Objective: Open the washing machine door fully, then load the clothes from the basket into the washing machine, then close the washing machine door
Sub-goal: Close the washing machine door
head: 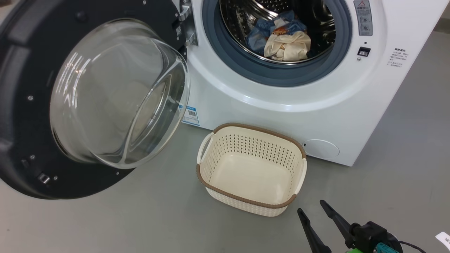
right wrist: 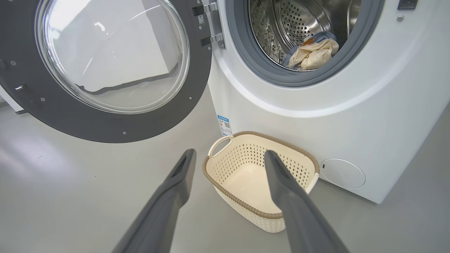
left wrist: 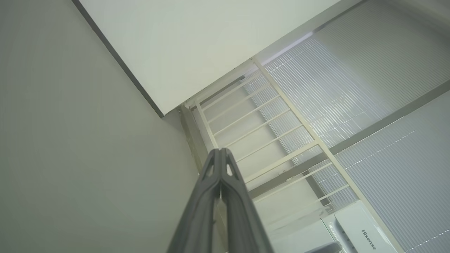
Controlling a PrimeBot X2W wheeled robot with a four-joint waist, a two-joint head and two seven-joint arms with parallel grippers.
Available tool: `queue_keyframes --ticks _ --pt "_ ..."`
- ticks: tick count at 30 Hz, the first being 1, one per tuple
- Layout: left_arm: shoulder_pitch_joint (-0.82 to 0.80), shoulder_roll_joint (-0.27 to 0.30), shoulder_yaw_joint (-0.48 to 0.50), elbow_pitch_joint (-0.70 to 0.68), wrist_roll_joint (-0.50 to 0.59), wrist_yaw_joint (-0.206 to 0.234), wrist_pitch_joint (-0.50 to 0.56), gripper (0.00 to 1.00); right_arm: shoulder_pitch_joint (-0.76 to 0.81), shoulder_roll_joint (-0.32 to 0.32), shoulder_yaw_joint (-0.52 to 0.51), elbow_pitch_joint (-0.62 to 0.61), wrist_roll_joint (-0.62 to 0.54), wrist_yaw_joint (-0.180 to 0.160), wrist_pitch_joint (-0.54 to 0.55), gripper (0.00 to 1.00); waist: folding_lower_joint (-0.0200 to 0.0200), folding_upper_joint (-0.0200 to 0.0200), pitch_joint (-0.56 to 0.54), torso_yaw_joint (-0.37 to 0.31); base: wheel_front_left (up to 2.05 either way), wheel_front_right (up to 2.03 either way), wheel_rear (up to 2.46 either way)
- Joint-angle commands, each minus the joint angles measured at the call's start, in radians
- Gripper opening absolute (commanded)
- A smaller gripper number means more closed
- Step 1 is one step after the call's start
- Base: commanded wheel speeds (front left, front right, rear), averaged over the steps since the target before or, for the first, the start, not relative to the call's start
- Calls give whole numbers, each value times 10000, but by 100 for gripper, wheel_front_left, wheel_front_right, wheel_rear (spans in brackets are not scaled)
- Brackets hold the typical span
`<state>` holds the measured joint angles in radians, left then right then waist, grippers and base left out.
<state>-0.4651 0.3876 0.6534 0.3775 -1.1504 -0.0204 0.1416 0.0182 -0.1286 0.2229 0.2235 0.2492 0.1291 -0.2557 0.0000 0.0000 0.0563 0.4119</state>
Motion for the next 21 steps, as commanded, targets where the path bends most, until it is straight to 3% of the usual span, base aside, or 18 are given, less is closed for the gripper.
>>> queue_keyframes --ticks 1,7,21 --pt "-398 713 322 -35 -226 19 206 0 -391 -92 257 -290 49 16 19 100 0 0 115 -54 0 0 0" --pt "-703 739 870 1026 -1422 -8 1118 0 -525 -320 239 -530 33 16 197 100 0 0 506 -181 0 0 0" --pt "-602 123 735 1561 -2515 -473 2636 0 -554 -521 42 -862 -6 16 401 100 0 0 983 -377 0 0 0"
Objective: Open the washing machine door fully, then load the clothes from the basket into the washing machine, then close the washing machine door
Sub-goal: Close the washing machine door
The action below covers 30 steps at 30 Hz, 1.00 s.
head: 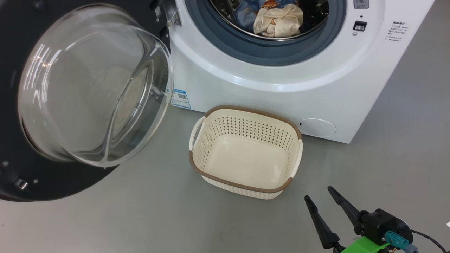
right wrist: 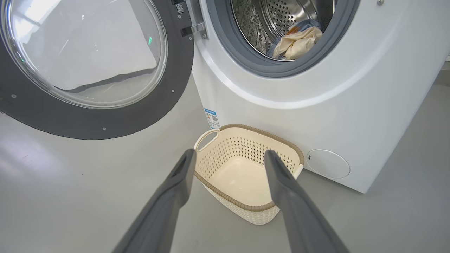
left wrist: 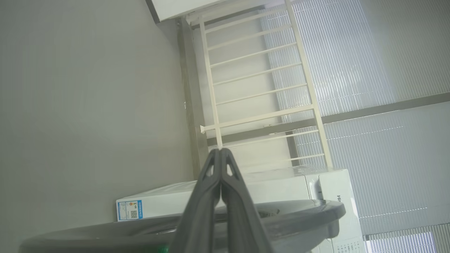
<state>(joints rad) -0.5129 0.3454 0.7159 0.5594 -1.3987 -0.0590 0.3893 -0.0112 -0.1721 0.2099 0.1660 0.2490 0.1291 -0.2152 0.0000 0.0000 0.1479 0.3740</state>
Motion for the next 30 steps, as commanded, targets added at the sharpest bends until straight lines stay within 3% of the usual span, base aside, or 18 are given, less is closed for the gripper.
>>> queue_keyframes --ticks 1,20,30 --pt "-87 517 95 -264 -52 -90 224 0 -264 -89 168 -304 -10 16 9 100 0 0 89 1 0 0 0" --pt "277 51 -210 -903 -474 278 1371 0 -297 -163 112 -527 -100 16 203 100 0 0 305 -105 0 0 0" --pt "703 -135 -415 -1629 -974 516 2592 0 -282 -144 150 -453 -63 16 194 100 0 0 202 -143 0 0 0"
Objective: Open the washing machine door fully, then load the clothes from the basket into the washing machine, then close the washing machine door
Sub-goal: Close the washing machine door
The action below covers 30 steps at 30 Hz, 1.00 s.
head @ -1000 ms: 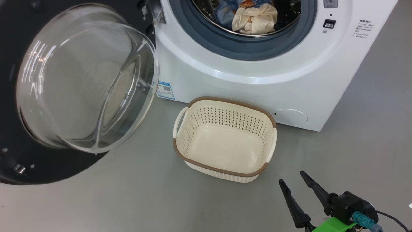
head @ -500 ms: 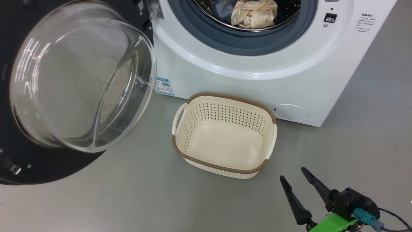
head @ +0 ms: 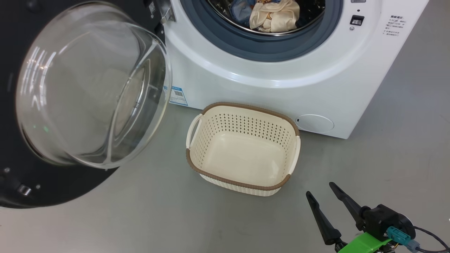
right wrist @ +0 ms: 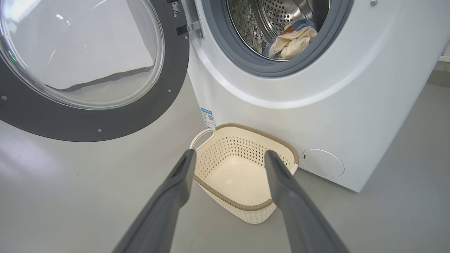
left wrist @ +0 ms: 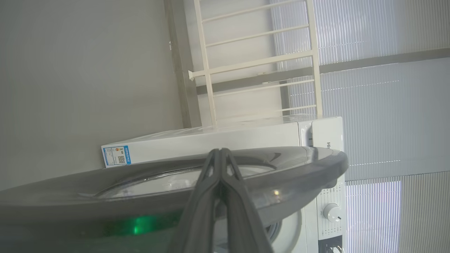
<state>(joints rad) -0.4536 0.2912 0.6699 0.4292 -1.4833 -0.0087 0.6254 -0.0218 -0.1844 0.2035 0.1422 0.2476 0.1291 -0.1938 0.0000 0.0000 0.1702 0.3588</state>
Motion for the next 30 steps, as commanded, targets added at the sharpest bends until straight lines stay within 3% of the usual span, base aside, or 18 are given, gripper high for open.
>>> queue_keyframes --ticks 1,19,23,30 --pt "152 375 42 -432 -243 22 407 0 -170 -17 214 -203 -46 16 -23 100 0 0 -36 16 0 0 0" --pt "903 -270 -339 -2146 -1770 303 2940 0 -121 -25 267 -111 58 16 24 100 0 0 -271 29 0 0 0" --pt "1408 -483 -830 -2961 -1968 651 3833 0 -90 21 218 -12 120 16 -26 100 0 0 -329 -11 0 0 0" --pt "1865 -930 -1516 -4137 -2024 987 4482 0 -167 106 253 117 187 16 -95 100 0 0 -406 -140 0 0 0"
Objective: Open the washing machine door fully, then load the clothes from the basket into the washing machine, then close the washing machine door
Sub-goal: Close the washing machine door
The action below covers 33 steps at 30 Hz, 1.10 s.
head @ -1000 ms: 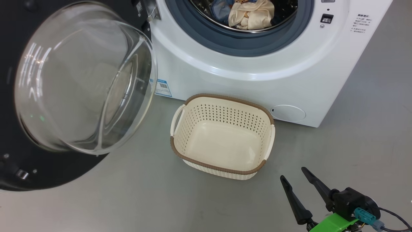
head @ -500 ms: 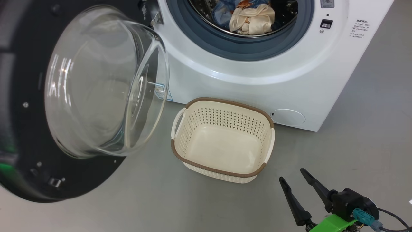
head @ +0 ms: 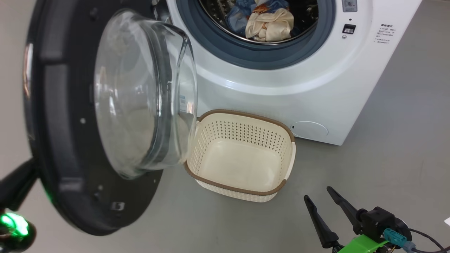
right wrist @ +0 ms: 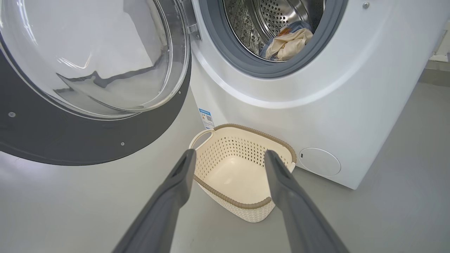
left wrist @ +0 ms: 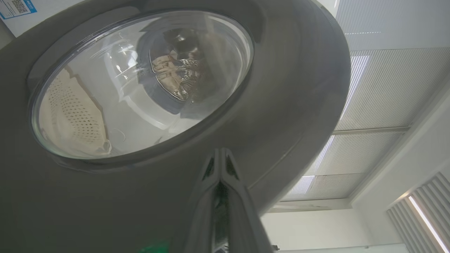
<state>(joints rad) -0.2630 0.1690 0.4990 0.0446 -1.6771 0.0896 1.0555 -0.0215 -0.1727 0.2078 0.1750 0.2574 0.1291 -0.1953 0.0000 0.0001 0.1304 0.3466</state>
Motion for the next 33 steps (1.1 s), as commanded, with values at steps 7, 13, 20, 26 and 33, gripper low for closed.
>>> queue_keyframes --ticks 7,13,20,26,33 --pt "117 -174 -552 -1169 -105 249 608 0 -248 93 270 -38 167 16 -198 100 0 -1 -33 -366 0 0 0" --pt "-302 -715 -1033 -1355 -155 136 341 0 -372 215 309 92 200 16 -302 100 0 -1 11 -793 0 0 0" --pt "-647 -1021 -1788 -778 259 -279 -278 0 -508 296 317 311 268 16 -432 100 0 -1 14 -1476 0 0 0" --pt "-1150 -1116 -2076 -393 294 -683 -833 0 -621 354 292 398 296 16 -509 100 0 -1 167 -2092 0 0 0" --pt "-1681 -1159 -2410 133 419 -1100 -1504 0 -754 398 304 481 323 16 -568 100 0 -1 376 -2623 0 0 0"
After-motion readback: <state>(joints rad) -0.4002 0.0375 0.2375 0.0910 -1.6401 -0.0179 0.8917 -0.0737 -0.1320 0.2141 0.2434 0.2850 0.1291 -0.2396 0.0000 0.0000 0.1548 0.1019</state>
